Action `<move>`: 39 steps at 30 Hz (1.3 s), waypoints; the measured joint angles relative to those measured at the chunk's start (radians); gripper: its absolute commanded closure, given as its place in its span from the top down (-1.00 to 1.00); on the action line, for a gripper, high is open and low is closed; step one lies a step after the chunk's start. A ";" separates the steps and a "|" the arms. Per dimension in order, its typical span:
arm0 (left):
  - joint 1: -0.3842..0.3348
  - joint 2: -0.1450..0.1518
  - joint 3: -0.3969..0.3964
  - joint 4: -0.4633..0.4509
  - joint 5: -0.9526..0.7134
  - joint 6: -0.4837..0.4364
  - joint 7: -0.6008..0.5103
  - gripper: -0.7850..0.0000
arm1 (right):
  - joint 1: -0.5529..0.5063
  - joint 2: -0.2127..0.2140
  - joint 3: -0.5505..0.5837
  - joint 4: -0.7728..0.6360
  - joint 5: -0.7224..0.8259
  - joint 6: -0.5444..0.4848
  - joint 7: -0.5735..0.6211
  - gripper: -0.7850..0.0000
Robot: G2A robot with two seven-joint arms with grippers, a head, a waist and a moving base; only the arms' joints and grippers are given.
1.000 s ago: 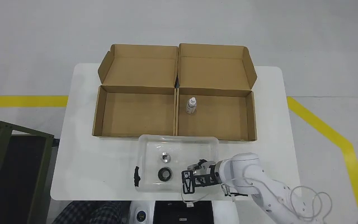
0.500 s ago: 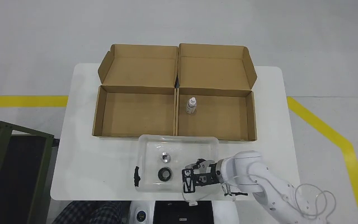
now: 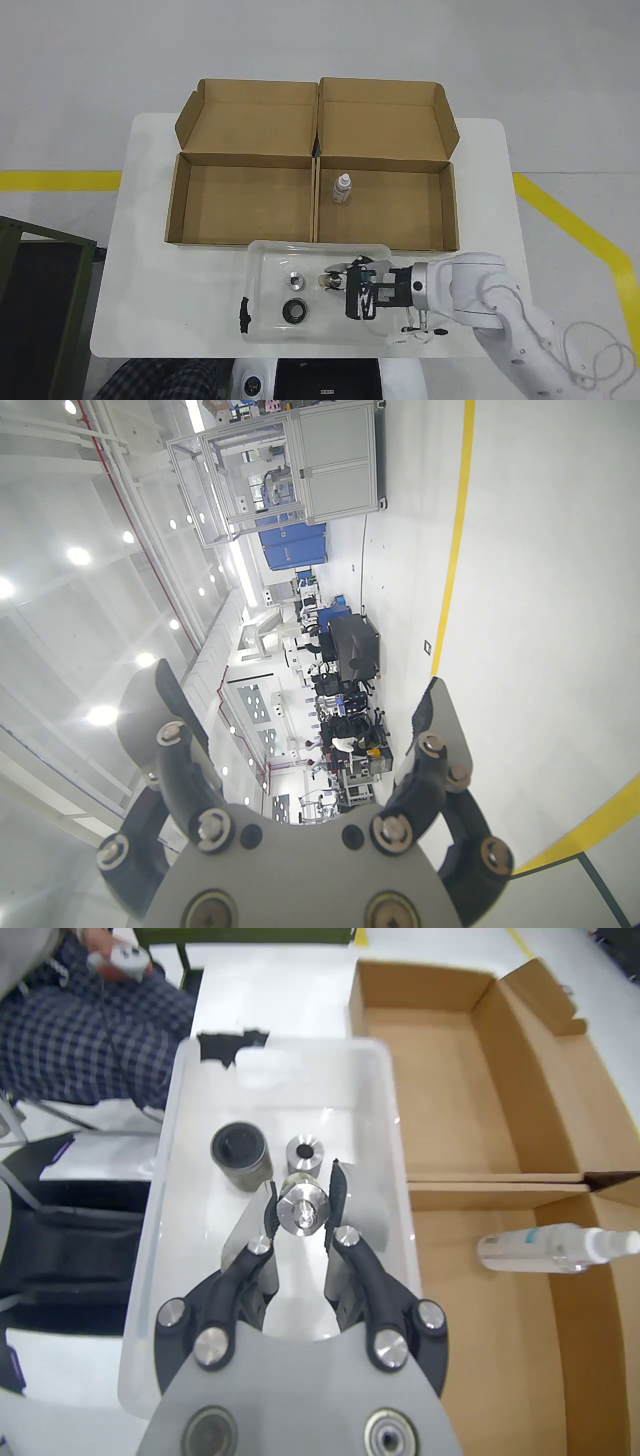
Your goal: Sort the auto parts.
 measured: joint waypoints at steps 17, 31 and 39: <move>0.000 0.000 0.000 0.000 0.000 0.000 0.000 1.00 | -0.039 0.005 0.150 -0.025 0.056 0.045 -0.348 -1.00; 0.000 0.000 0.000 0.000 0.000 0.000 0.000 1.00 | -0.026 -0.001 0.178 -0.035 0.081 0.085 -0.411 -1.00; 0.000 0.000 0.000 0.000 0.000 0.000 0.000 1.00 | -0.014 -0.002 0.177 -0.016 0.045 0.091 -0.397 -1.00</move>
